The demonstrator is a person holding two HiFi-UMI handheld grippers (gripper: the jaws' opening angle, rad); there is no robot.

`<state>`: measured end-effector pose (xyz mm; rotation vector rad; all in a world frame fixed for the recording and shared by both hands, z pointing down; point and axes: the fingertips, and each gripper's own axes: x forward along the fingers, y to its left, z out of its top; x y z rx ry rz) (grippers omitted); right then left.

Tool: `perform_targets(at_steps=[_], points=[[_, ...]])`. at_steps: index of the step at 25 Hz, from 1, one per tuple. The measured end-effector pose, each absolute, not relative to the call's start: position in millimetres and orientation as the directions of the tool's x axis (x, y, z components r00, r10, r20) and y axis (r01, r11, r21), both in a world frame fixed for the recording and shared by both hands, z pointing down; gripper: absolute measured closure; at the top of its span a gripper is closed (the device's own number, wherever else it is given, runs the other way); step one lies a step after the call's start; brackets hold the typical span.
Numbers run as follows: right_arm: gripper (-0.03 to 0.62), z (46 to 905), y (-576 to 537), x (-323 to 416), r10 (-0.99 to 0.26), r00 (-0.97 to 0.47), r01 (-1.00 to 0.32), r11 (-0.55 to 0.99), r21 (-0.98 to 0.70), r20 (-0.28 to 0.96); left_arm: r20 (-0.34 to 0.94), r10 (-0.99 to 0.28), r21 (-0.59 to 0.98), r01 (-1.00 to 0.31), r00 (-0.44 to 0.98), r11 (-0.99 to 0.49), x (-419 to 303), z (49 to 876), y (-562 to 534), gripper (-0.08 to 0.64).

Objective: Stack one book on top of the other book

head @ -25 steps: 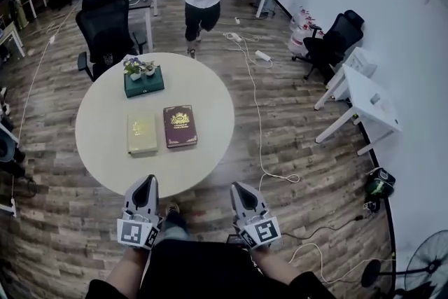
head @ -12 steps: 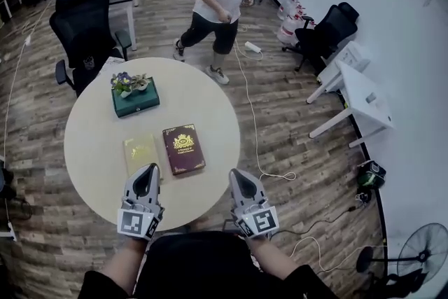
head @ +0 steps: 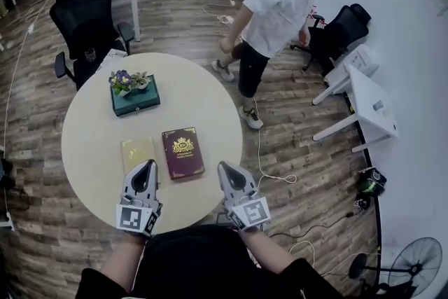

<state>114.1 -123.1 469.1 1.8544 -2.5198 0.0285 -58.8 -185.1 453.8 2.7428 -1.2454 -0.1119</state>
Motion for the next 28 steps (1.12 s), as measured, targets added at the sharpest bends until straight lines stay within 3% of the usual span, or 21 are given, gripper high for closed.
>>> perform_targets(at_steps=[15,19,20,21,23,28], points=[[0.588,501.4,-179.5,147.3,-0.933,-0.355,-0.935,0.351,-0.057,0.066,0.103,-0.783,0.181,-0.786,0.613,-0.591,-33.4,498.8,-224.3,0.554],[0.588,530.1,-200.9,153.2,-0.919,-0.376,-0.924,0.363,-0.121,0.114,0.218,-0.703,0.257,-0.735,0.677,-0.627,-23.2,550.5,-239.8,0.551],[0.585,544.1,-207.5,152.1,-0.907,-0.397,-0.913,0.375,-0.162,0.141,0.257,-0.666,0.293,-0.713,0.700,-0.637,-18.3,566.6,-243.4,0.499],[0.517,560.3,-214.6,150.5,-0.890,-0.422,-0.897,0.383,-0.219,0.172,0.295,-0.629,0.334,-0.694,0.719,-0.638,-13.5,582.2,-247.5,0.407],[0.290,591.2,-229.0,148.3,-0.858,-0.462,-0.863,0.376,-0.338,0.226,0.361,-0.563,0.411,-0.669,0.743,-0.619,-6.4,610.7,-256.1,0.280],[0.242,660.5,-245.4,145.9,-0.783,-0.517,-0.815,0.329,-0.477,0.344,0.502,-0.397,0.530,-0.636,0.768,-0.560,5.2,672.1,-262.2,0.244]])
